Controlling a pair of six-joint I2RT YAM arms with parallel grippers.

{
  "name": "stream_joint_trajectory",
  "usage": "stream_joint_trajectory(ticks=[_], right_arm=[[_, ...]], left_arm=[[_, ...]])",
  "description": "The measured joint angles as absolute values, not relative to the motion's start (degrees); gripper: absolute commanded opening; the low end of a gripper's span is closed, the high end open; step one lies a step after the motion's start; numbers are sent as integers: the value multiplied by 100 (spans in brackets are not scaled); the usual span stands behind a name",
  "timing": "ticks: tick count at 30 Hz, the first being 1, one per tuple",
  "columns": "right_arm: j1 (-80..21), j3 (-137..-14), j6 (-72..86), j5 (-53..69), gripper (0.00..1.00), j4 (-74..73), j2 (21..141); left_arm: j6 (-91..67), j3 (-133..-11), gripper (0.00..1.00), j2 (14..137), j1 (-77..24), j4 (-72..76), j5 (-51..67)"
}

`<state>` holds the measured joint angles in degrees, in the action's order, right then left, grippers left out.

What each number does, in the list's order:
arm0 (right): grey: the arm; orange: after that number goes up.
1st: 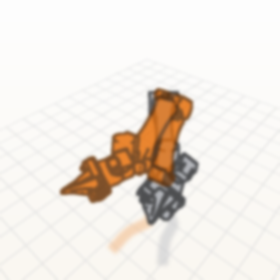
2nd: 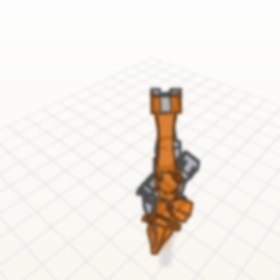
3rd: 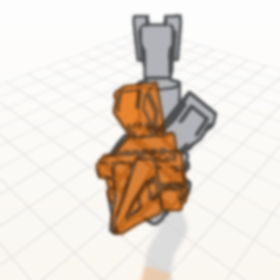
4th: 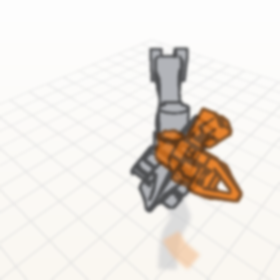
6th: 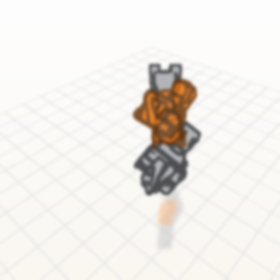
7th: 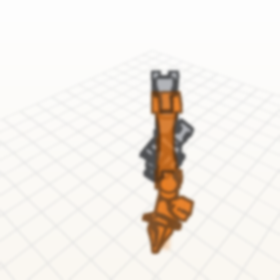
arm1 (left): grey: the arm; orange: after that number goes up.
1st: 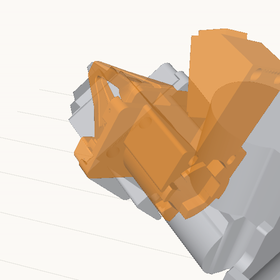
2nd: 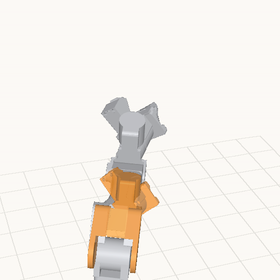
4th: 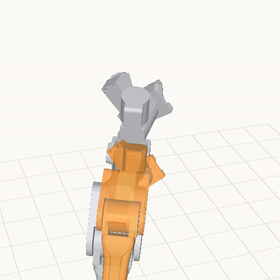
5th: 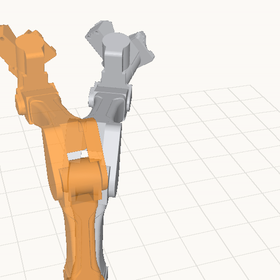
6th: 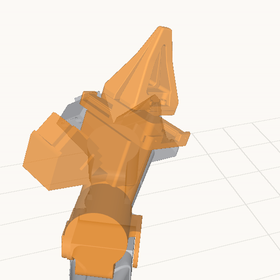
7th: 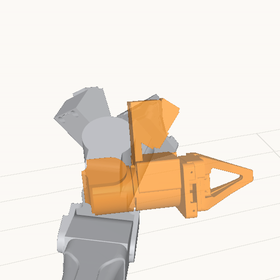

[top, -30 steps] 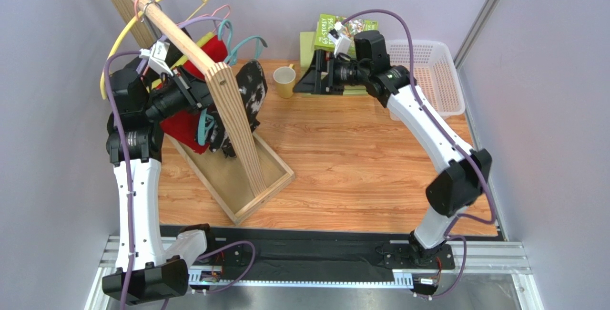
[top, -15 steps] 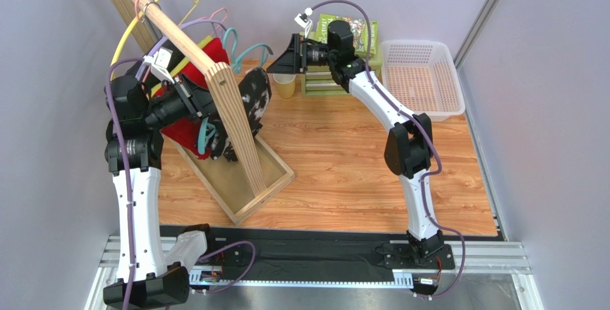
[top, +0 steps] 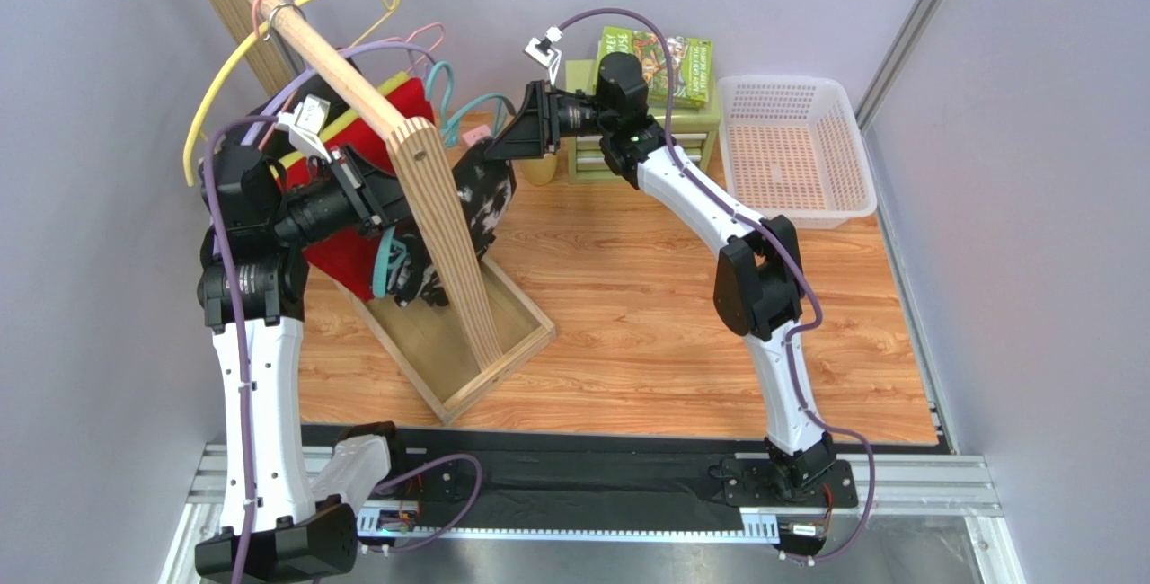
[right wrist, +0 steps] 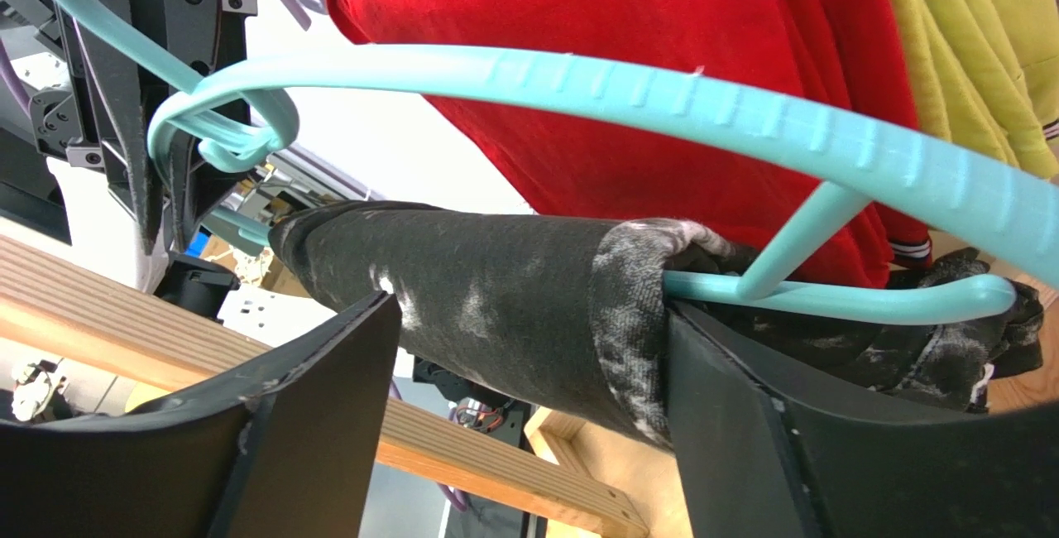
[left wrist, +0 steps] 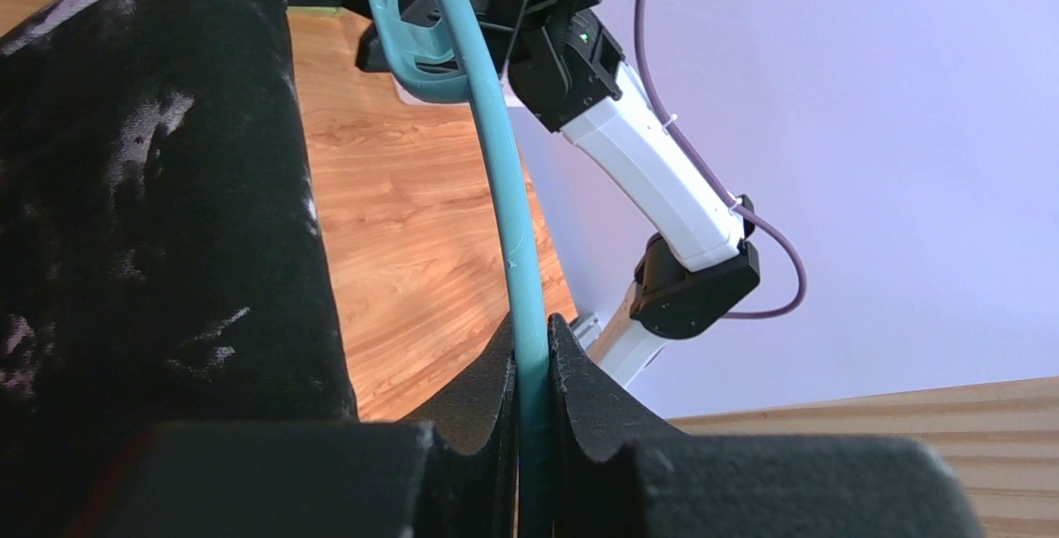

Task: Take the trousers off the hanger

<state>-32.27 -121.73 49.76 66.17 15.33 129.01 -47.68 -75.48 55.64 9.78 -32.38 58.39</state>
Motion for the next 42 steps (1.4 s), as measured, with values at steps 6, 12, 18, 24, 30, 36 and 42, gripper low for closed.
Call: stream_joint_trajectory(ticks=[6,12,18,24,30,36,42], right_arm=[[-3225,-11649,5339,6657,67,2121,12862],[-3293,-11327,5433,6648,56,2237,12739],[-3363,-11332,5848,6462,25,2473,12739],[-3522,-11343,6265,6189,0,2602,12739],[-3555,-11434,6388,6023,0,2449,12720],[-3461,-11522,6337,5933,0,1756,12422],[-3190,-11056,6272,5883,0,1487,11463]], left_arm=[[-4777,-7548,0,5579,978,-3262,5867],[-4805,-7548,0,5634,974,-3365,5931],[-4821,-7550,0,5627,974,-3334,6034],[-4925,-7550,0,5614,974,-3249,6055],[-4984,-7550,0,5614,974,-3190,6047],[-4960,-7550,0,5614,974,-3201,5935],[-4960,-7550,0,5631,974,-3210,5774]])
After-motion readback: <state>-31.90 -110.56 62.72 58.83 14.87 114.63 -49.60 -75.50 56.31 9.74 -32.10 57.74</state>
